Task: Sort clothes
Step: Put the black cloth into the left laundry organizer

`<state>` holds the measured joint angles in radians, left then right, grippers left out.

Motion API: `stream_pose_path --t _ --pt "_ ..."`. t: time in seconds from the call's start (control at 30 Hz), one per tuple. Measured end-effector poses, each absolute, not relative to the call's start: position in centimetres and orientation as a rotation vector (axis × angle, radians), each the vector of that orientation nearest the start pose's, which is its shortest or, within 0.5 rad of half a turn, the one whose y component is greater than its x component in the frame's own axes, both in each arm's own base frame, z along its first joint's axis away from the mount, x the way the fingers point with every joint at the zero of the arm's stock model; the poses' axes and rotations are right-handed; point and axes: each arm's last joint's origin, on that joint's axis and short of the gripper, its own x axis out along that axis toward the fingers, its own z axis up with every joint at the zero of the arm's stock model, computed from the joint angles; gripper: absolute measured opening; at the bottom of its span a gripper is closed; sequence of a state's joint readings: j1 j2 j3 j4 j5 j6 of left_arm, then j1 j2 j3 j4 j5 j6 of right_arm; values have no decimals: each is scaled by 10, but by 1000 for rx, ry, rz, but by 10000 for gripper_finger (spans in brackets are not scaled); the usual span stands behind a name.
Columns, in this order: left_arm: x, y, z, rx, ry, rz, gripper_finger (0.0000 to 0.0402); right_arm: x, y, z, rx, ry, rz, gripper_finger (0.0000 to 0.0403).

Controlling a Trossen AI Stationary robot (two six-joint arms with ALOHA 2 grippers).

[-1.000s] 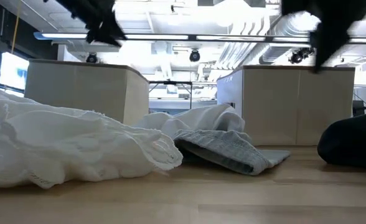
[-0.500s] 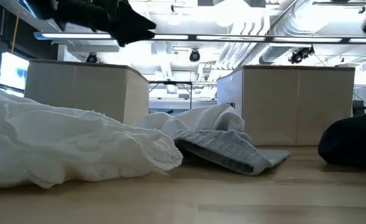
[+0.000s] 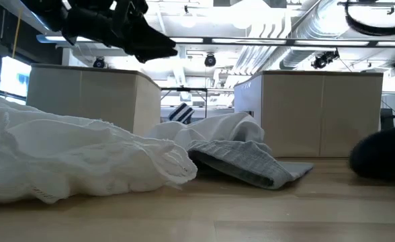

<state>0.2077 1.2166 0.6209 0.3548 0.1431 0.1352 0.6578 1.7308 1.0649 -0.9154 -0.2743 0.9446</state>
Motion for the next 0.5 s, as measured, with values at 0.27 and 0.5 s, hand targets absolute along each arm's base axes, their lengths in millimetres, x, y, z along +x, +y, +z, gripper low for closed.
stream_pose_path --t 0.27,0.5 --pt "257 50 234 87 267 52 218 237 143 197 474 1649 -113 327" --pt "257 50 234 86 275 52 218 201 149 220 466 1647 -322 328"
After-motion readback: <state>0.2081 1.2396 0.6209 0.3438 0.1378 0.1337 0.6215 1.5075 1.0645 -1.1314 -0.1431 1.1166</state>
